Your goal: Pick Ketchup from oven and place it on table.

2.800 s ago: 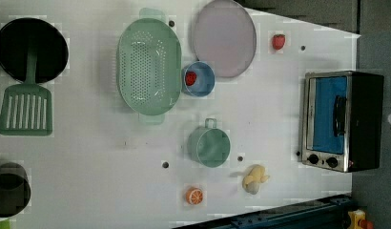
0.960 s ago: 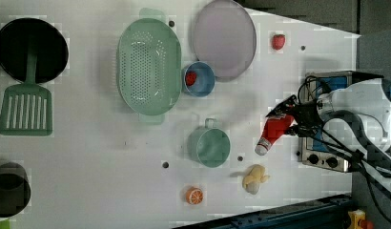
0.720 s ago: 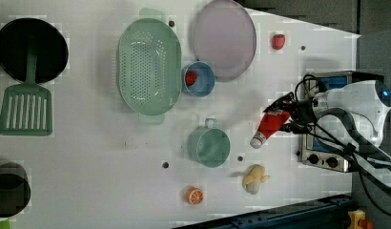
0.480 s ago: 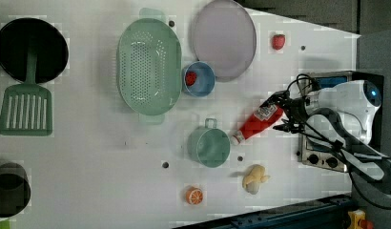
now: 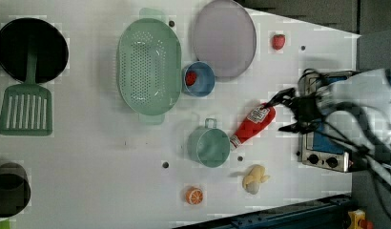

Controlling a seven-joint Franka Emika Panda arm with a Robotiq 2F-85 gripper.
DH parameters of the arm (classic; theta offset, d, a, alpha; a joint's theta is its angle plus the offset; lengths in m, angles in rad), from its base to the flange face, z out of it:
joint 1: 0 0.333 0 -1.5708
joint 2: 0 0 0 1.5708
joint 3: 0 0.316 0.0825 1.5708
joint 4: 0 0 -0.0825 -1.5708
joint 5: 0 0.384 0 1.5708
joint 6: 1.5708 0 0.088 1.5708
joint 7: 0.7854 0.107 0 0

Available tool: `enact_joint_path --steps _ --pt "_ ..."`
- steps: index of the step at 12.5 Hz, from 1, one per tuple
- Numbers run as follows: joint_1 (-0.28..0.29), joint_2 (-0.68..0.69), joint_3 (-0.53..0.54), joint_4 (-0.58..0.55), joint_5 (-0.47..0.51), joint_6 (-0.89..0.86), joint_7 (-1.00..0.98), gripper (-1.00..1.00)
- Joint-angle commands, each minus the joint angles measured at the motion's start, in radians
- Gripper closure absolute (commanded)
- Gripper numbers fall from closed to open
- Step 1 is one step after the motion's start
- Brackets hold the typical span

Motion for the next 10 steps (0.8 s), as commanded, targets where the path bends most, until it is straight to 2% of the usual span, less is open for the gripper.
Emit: enact_joint_path --steps 1,6,10 --pt "0.006 -0.202 -0.019 0.199 -0.02 -0.11 0.039 -1.0" --pt "0.01 -0.238 -0.007 0.471 -0.022 -0.417 0.04 -1.0" --pt "0.008 -0.24 -0.012 0.583 -0.026 -0.577 0.04 -1.0"
